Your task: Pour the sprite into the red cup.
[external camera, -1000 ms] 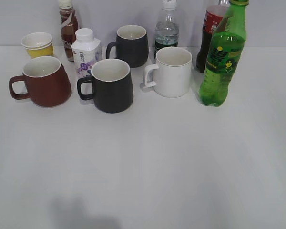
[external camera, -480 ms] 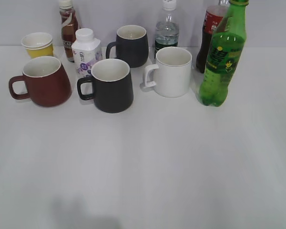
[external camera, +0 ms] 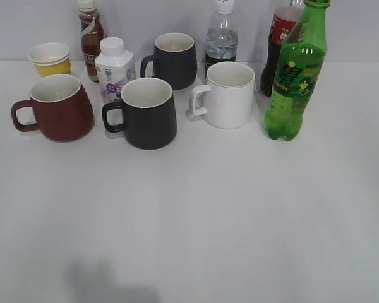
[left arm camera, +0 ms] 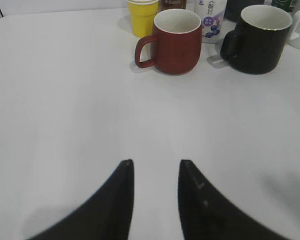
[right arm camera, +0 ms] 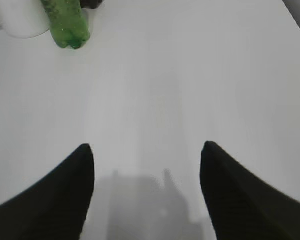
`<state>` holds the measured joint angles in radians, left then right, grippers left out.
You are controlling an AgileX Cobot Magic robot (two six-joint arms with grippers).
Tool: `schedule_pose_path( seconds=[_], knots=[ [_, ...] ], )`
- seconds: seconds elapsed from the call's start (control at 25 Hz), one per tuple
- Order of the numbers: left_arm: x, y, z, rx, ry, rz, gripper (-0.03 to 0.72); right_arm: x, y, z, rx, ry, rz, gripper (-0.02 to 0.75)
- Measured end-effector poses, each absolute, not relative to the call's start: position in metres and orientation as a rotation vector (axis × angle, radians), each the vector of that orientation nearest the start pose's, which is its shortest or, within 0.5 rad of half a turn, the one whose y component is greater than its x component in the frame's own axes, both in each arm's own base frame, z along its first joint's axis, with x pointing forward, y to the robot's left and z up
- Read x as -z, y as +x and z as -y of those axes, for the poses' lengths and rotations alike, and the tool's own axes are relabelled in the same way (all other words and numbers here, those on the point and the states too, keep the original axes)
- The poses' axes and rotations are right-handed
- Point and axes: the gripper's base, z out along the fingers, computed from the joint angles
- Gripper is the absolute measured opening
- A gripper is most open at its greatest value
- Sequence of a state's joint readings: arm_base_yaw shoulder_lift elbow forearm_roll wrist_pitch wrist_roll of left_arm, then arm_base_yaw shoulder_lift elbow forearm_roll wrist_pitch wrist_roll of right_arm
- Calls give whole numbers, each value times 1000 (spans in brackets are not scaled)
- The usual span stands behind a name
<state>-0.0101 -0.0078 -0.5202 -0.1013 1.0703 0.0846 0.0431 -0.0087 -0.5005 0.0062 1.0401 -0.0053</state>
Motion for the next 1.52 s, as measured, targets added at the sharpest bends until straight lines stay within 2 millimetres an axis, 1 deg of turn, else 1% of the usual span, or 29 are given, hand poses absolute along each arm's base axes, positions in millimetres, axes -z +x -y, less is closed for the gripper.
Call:
schedule_pose_path(
  seconds=[0.16, 0.28, 0.4, 0.48, 0.56, 0.64, 0.8, 0.84, 1.0, 1.12, 1.24, 1.4, 1.52],
  knots=[
    [-284, -9, 9, 86, 108, -2006, 239, -280, -6, -1, -50, -44, -2010, 494],
    [-297, -1, 9, 97, 100, -1923, 239, -291, -3, -3, -71, -41, -1925, 494],
    [-309, 13, 8, 91, 80, -1793, 239, -303, 11, -4, -91, -33, -1826, 494],
    [-307, 26, 7, 86, 65, -1748, 239, -305, 25, -4, -96, -25, -1792, 494],
    [-303, 40, 6, 80, 52, -1722, 239, -302, 42, -5, -96, -18, -1786, 494],
    [-292, 56, 6, 75, 40, -1737, 239, -298, 57, -5, -98, -11, -1786, 494],
    [-272, 87, 5, 63, 19, -1782, 239, -294, 78, -7, -106, -30, -1701, 494],
    [-269, 93, 5, 59, 15, -1788, 239, -294, 82, -8, -102, -43, -1675, 494],
    [-263, 125, 3, 43, -4, -1806, 241, -289, 104, -10, -100, -52, -1662, 494],
    [-253, 152, 2, 32, -25, -1821, 242, -288, 122, -11, -100, -45, -1645, 494],
    [-230, 182, 2, 11, -35, -1881, 242, -285, 139, -13, -94, -46, -1627, 494],
    [-202, 209, 5, -6, -11, -1897, 243, -274, 160, -22, -126, -78, -1657, 494],
    [-178, 226, 14, -5, 47, -1902, 244, -263, 176, -32, -149, -125, -1683, 494]
  ],
)
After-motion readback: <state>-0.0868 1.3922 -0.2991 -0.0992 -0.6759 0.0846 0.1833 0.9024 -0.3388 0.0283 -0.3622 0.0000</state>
